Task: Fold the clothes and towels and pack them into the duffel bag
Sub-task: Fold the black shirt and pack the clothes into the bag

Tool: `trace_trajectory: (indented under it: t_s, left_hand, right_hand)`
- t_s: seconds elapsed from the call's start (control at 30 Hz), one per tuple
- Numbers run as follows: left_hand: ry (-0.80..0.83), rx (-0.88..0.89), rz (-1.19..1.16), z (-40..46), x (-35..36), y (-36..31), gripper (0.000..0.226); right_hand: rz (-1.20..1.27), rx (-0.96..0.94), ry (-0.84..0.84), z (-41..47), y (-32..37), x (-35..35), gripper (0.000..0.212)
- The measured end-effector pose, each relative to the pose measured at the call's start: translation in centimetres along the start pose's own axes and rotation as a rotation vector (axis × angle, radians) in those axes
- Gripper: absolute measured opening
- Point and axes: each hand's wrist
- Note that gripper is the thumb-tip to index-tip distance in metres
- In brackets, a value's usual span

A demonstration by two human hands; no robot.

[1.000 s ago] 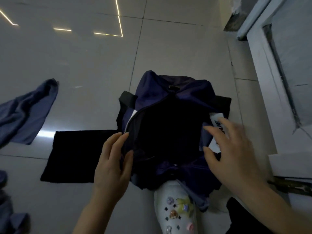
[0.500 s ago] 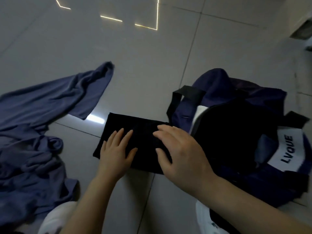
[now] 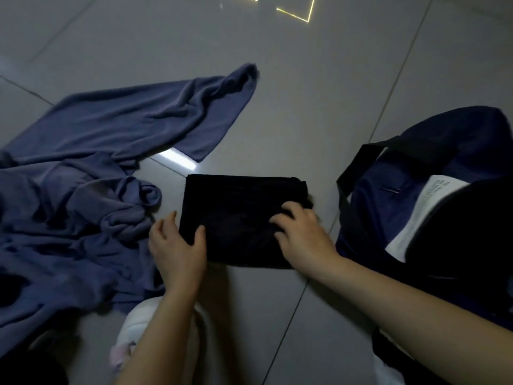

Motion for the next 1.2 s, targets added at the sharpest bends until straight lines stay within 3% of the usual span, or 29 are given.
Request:
trace_trajectory:
  t_s: [0.1, 0.2, 0.27, 0.37, 0.53, 0.67, 0.77, 0.87, 0.97, 1.07, 1.2]
  left_hand:
    - [0.135, -0.181, -0.133, 2.7, -0.6, -0.7, 0.062]
    - [0.252, -0.332, -0.183, 4.6, -0.5, -1.4, 0.050]
    - [0.357, -0.365, -0.240, 4.9, -0.6, -1.7, 0.038]
    - [0.317, -0.174, -0.180, 3.9, -1.4, -2.7, 0.025]
    - [0.170, 0.175, 0.038, -1.0, -1.7, -7.2, 0.022]
    - [0.355, 0.324, -0.018, -4.7, 1.7, -10.1, 0.022]
    - [0.531, 0.276, -0.193, -5.1, 3.9, -9.7, 0.037]
    - [0.541, 0.312, -0.250, -5.1, 4.0, -8.4, 0.036]
    - [0.367, 0.533, 0.002, -4.6, 4.0, -6.9, 0.041]
    - [0.454, 0.493, 0.264, -3.7, 4.0, -5.3, 0.064]
    - [0.510, 0.471, 0.046, -2.6, 4.6, -3.7, 0.082]
  right_hand:
    - [0.110, 0.176, -0.235, 0.5, -0.3, 0.6, 0.045]
    - [0.224, 0.422, -0.176, 1.0, -0.5, 1.2, 0.074]
    - [0.292, 0.458, -0.174, 1.5, -0.6, 1.5, 0.081]
    - [0.385, 0.401, -0.198, 1.9, -0.7, 1.5, 0.082]
    - [0.480, 0.310, -0.206, 1.8, -0.8, 1.5, 0.077]
    - [0.799, 0.298, -0.193, 1.4, -1.0, 1.1, 0.063]
    - [1.154, 0.325, -0.241, 0.7, -1.6, 1.2, 0.059]
    - [1.290, 0.285, -0.274, -0.1, -2.1, 0.9, 0.052]
    - [1.264, 0.134, -0.159, -0.6, -1.9, 1.2, 0.056]
    - [1.100, 0.008, -0.031, -0.8, -1.9, 1.5, 0.064]
    - [0.951, 0.011, 0.014, -0.1, -2.4, 1.3, 0.058]
Point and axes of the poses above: each hand's wrist, its own z-axis towards the middle knuckle, its own x-axis out of the palm, y = z × x, and after that the axes turned 3 degrees about -x, right-handed
